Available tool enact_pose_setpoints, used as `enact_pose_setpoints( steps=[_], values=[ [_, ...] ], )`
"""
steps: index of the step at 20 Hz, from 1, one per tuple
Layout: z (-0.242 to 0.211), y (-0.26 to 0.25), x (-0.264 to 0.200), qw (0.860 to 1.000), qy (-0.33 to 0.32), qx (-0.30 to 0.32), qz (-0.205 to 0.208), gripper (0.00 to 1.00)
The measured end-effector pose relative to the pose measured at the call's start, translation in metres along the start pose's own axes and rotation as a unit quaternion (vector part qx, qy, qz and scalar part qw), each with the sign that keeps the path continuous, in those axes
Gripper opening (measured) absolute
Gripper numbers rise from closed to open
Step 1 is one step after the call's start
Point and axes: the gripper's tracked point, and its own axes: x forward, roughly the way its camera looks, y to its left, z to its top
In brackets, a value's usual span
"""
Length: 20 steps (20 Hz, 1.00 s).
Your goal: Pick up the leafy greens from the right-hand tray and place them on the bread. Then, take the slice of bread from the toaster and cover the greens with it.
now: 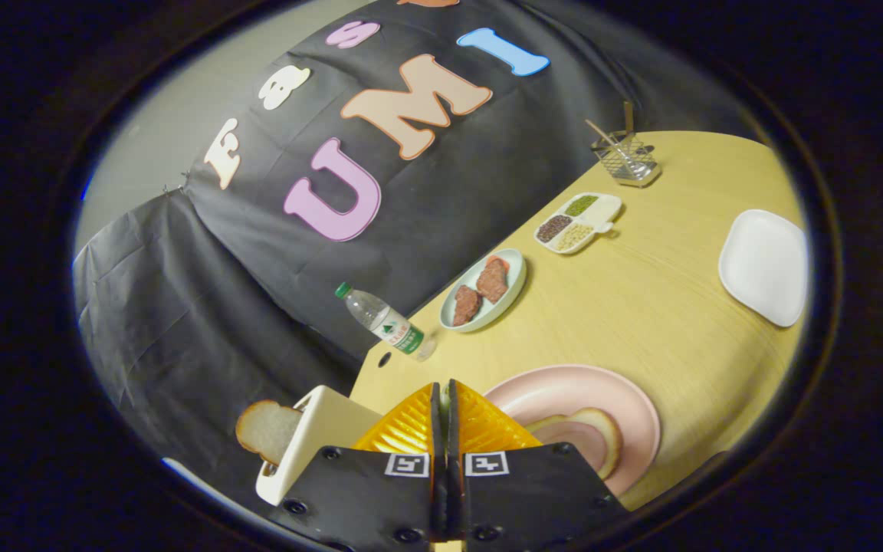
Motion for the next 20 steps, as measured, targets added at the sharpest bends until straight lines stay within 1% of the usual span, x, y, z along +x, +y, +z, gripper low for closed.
enact_pose_setpoints(
  steps=[4, 7, 11, 13, 18, 20],
  values=[
    [0.007, -0.037, -0.005, 0.999, -0.007, -0.013, -0.052, 0.03],
    [0.001, -0.056, -0.006, 0.996, 0.002, -0.025, -0.082, 0.03],
    [-0.010, -0.068, -0.005, 0.993, 0.020, -0.046, -0.108, 0.05],
    [-0.014, -0.073, -0.008, 0.990, 0.030, -0.063, -0.122, 0.08],
    [-0.013, -0.075, -0.013, 0.986, 0.036, -0.090, -0.136, 0.17],
    [-0.015, -0.078, -0.018, 0.983, 0.042, -0.103, -0.146, 0.40]
  ],
)
